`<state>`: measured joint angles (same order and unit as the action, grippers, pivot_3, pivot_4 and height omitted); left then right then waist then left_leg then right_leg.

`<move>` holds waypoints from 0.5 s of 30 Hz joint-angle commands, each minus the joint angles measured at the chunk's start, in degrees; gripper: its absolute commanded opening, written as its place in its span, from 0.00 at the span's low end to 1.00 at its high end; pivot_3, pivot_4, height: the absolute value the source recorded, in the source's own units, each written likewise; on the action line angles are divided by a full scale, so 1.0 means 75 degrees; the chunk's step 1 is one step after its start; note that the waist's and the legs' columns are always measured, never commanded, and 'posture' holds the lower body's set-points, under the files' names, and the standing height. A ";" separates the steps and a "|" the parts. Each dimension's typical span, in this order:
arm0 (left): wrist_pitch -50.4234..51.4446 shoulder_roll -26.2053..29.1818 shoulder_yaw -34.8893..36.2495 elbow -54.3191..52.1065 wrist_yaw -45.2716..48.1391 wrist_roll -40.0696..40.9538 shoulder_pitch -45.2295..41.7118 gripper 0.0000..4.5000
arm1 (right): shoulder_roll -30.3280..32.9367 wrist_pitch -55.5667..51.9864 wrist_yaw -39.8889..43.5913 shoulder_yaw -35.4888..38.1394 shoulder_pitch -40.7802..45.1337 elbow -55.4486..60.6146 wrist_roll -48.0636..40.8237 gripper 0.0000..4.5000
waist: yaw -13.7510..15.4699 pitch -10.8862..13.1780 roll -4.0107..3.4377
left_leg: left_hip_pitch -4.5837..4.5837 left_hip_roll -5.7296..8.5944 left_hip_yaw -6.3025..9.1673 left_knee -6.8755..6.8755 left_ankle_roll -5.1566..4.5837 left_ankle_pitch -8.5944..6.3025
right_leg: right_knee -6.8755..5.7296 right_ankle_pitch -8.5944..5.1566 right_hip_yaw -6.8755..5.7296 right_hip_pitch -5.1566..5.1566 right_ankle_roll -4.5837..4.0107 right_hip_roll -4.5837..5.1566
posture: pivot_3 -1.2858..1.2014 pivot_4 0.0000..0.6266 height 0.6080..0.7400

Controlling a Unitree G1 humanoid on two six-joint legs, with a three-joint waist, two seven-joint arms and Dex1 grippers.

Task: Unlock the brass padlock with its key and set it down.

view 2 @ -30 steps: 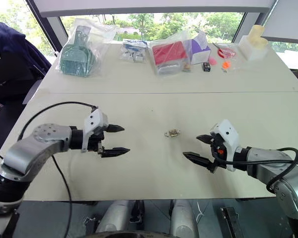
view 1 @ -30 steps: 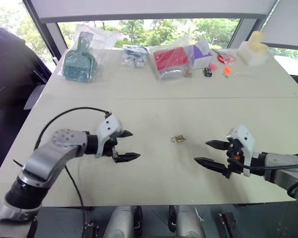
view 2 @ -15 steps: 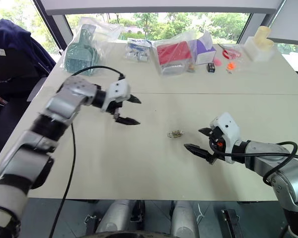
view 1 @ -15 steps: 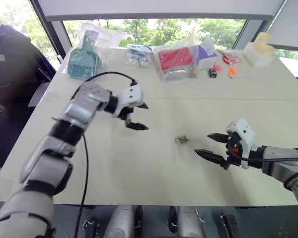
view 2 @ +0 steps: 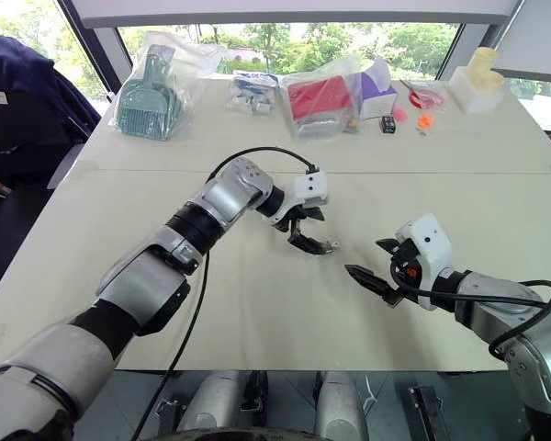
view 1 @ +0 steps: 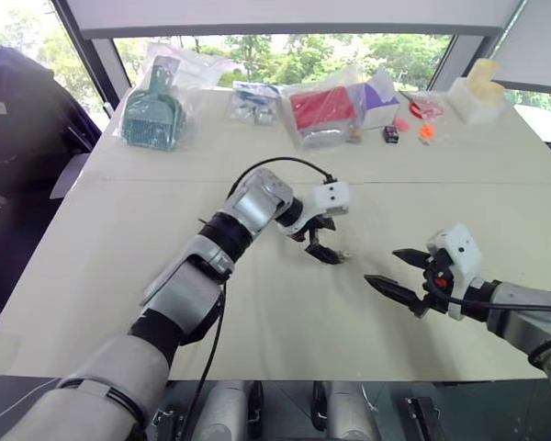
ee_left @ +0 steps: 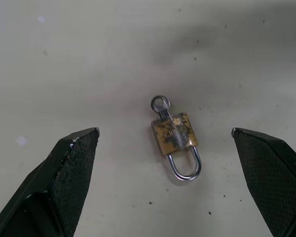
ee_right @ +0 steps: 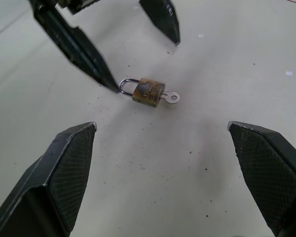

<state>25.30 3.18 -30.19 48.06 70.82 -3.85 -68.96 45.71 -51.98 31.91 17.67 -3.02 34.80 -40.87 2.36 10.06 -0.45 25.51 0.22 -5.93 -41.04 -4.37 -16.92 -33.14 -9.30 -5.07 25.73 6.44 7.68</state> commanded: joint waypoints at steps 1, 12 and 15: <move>0.0480 -0.0207 -0.0069 -0.0193 -0.0073 -0.0214 -0.0028 1.00 | -0.0143 0.0118 -0.0159 0.0184 0.0025 0.0316 -0.0045 0.98 | -0.0002 0.0000 0.0000 | 0.0001 0.0001 0.0000 0.0000 0.0000 0.0000 | 0.0001 0.0000 0.0000 0.0000 0.0000 0.0001 | 0.52 0.24 0.96; 0.0996 -0.0388 -0.0688 -0.1081 -0.0623 -0.0990 0.0934 0.80 | -0.0337 0.0224 -0.0349 0.0061 0.0084 0.0286 0.0051 1.00 | 0.0000 -0.0009 -0.0005 | -0.0022 0.0001 0.0010 -0.0003 0.0000 -0.0001 | 0.0007 -0.0001 -0.0002 -0.0030 -0.0001 0.0003 | 0.52 0.24 0.96; 0.1257 -0.0475 -0.0702 -0.1395 -0.0834 -0.1050 0.1267 0.51 | -0.0369 0.0236 -0.0398 0.0027 0.0109 0.0280 0.0048 1.00 | 0.0002 -0.0013 -0.0005 | -0.0023 0.0001 0.0012 -0.0002 0.0000 -0.0001 | 0.0006 -0.0001 -0.0002 -0.0030 -0.0001 0.0003 | 0.52 0.24 0.96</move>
<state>32.38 0.78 -32.61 36.80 64.11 -10.88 -62.30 43.33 -51.30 29.19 17.23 -2.81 35.23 -40.71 2.38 9.96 -0.49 25.34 0.23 -5.83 -41.05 -4.38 -16.93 -33.11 -9.31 -5.09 25.50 6.43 7.70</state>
